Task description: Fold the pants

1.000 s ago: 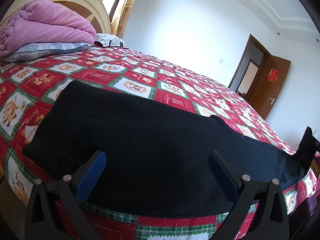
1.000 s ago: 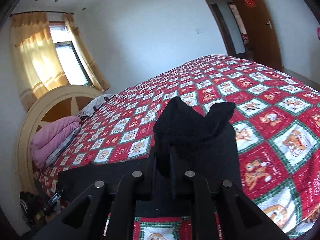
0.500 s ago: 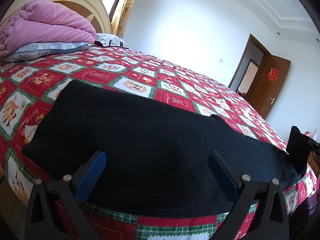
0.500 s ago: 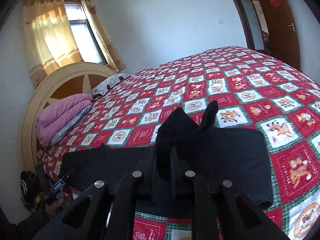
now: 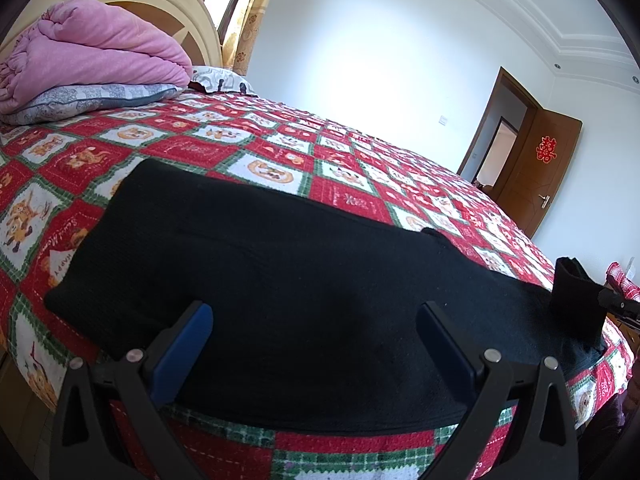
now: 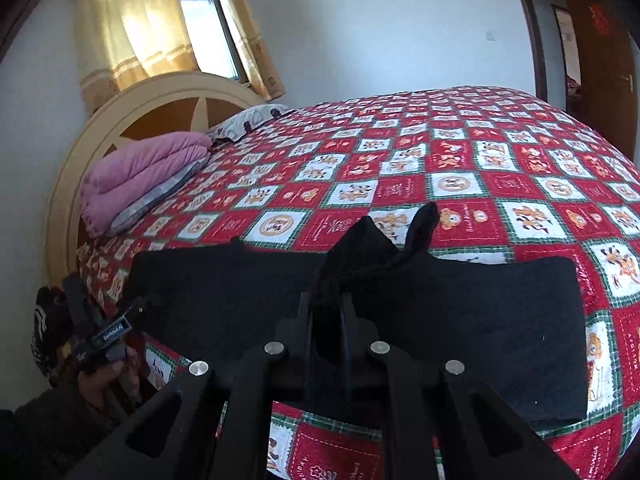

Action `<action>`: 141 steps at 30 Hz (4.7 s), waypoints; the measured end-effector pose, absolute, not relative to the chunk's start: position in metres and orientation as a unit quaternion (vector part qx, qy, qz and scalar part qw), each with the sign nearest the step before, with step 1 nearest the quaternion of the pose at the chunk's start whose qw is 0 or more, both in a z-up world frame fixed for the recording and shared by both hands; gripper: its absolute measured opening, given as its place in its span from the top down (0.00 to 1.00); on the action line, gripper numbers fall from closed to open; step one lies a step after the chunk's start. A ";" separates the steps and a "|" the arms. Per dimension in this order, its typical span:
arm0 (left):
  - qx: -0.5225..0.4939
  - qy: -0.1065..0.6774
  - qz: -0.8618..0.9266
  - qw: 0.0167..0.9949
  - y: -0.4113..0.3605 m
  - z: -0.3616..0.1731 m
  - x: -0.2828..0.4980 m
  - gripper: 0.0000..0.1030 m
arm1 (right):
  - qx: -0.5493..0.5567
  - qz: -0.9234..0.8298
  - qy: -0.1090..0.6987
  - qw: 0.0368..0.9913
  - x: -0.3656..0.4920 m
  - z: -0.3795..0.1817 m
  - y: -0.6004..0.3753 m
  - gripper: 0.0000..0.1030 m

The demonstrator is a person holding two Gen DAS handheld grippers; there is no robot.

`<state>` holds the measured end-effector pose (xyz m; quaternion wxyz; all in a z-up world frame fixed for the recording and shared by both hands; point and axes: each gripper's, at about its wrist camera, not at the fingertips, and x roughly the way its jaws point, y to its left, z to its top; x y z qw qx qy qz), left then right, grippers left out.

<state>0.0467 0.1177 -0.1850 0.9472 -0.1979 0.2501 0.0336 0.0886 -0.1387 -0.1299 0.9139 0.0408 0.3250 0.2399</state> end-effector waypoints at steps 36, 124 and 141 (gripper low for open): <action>-0.195 0.252 0.035 0.947 0.117 -0.187 0.046 0.00 | 0.047 0.271 0.339 0.900 0.088 -0.148 -0.115 0.75; -0.283 0.182 -0.076 0.938 0.176 -0.085 0.026 0.71 | 0.099 0.124 0.352 0.923 0.080 -0.146 -0.194 0.58; -0.170 0.209 -0.217 0.938 0.039 -0.023 0.073 0.72 | 0.170 0.057 0.348 0.920 0.081 -0.152 -0.269 0.58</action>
